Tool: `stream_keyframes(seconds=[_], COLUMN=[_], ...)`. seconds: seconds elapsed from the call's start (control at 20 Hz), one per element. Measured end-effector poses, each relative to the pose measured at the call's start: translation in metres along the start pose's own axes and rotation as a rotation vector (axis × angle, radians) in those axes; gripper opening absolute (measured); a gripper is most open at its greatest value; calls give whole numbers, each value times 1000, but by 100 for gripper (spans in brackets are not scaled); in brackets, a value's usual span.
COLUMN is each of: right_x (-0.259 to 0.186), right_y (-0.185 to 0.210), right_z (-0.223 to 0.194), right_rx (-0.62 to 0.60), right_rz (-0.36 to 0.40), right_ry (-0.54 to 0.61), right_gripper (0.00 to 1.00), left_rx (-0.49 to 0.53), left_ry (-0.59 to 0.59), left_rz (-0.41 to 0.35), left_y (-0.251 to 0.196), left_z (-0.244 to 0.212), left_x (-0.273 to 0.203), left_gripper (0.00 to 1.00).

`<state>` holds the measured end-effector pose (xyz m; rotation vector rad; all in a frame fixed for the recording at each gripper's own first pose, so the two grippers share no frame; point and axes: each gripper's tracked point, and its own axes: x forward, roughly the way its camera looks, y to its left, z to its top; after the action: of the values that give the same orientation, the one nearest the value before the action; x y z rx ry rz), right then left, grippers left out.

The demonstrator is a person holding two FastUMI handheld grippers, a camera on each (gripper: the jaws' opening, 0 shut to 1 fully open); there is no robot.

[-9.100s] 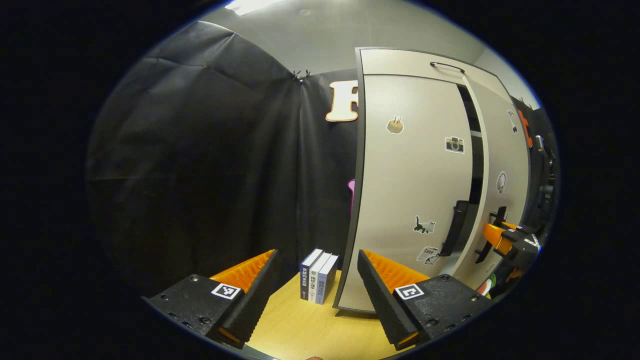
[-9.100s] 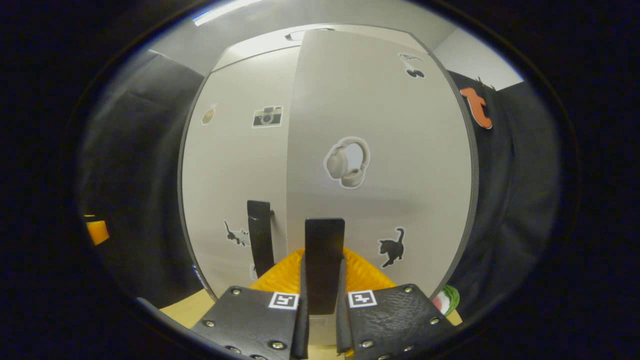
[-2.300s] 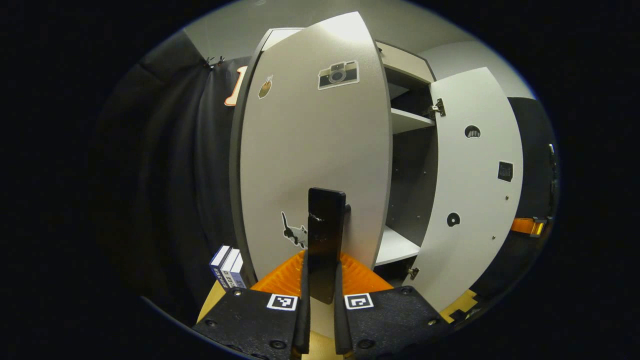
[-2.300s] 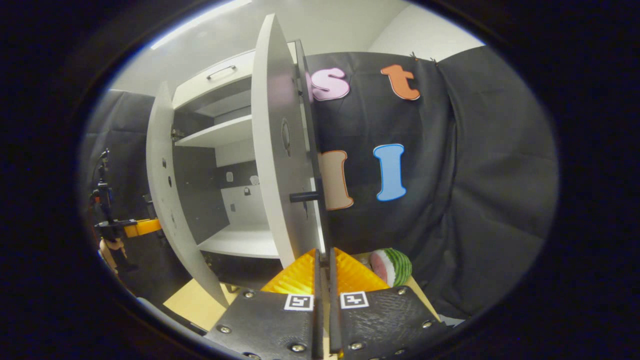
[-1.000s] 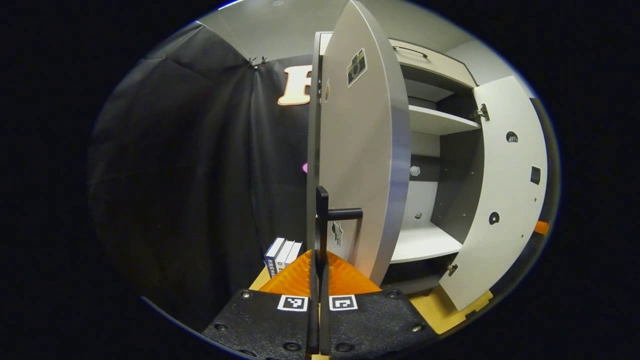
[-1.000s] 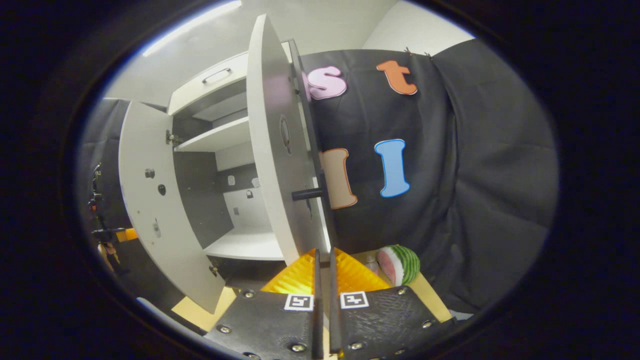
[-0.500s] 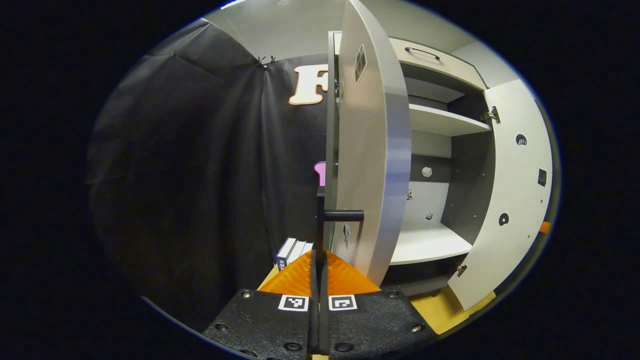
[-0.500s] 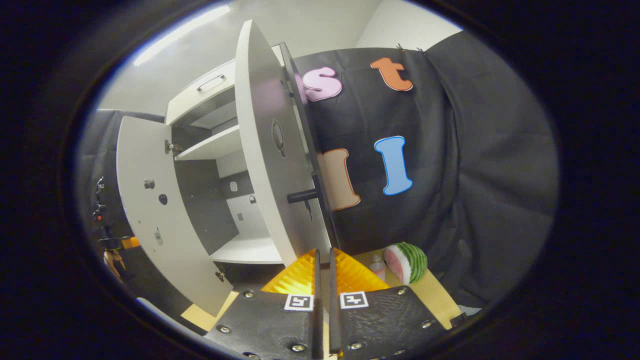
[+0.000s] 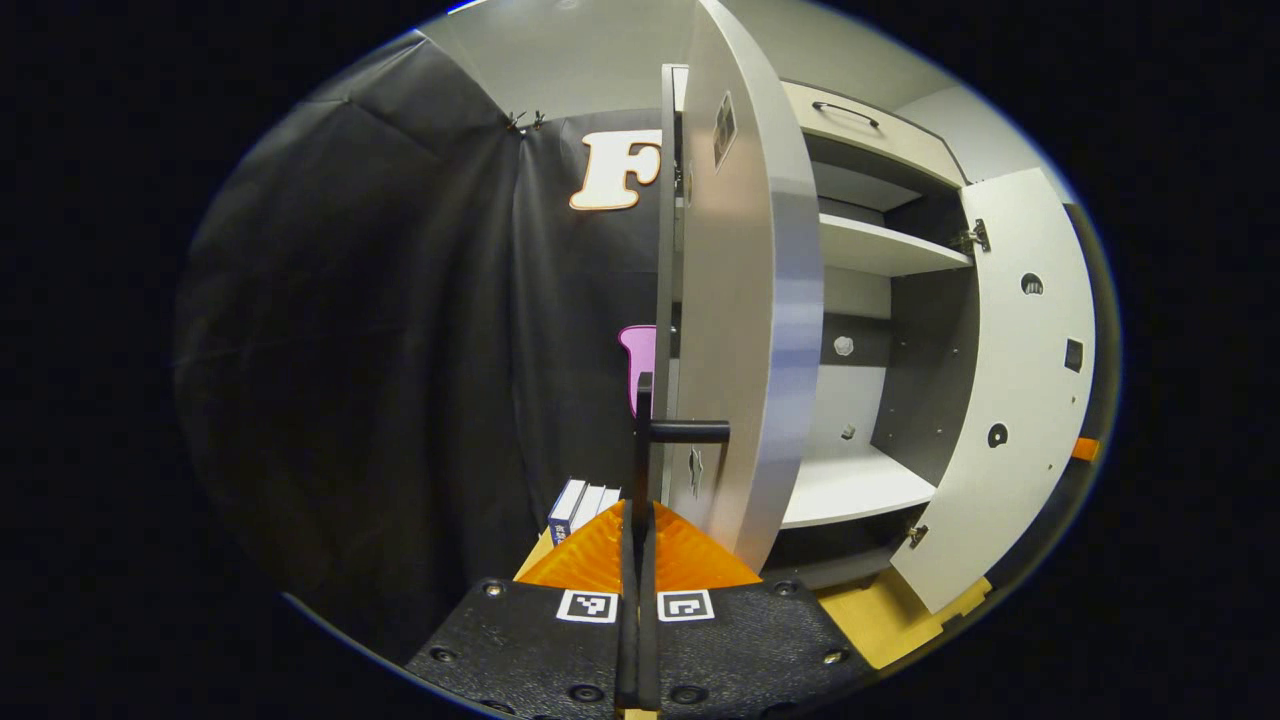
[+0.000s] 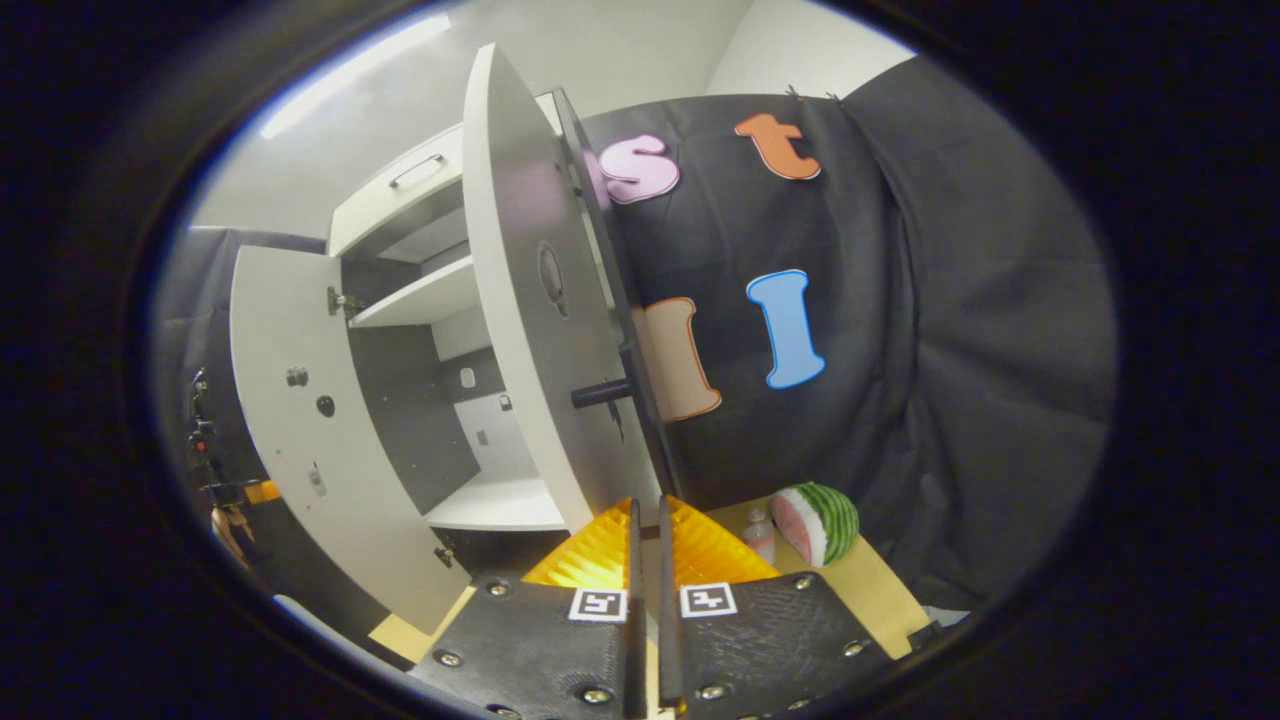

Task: Open the right door of the double-door shoe cabinet with the right hand, and open the left door with the left hand.

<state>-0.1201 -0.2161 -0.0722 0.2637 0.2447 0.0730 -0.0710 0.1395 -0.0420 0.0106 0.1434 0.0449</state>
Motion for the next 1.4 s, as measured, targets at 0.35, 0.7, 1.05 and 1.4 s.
stream_keyframes(seconds=[0.35,0.7,1.05,1.4], right_x=[-2,-10,-19,-45], right_y=[0,-7,-17,3], right_z=[0,-2,-5,26], right_rx=[-1,-19,23,-48], right_rz=[-2,-28,-53,-111], right_ry=[2,4,-1,-73], right_gripper=[5,5,5,5], left_rx=[-30,-110,-83,-140], left_ry=[-23,-27,-7,-124], left_rz=[-50,-33,-4,-5], left_y=[7,10,12,3], left_z=[1,3,4,59], left_x=[0,-7,-16,-64], left_gripper=[2,4,4,0])
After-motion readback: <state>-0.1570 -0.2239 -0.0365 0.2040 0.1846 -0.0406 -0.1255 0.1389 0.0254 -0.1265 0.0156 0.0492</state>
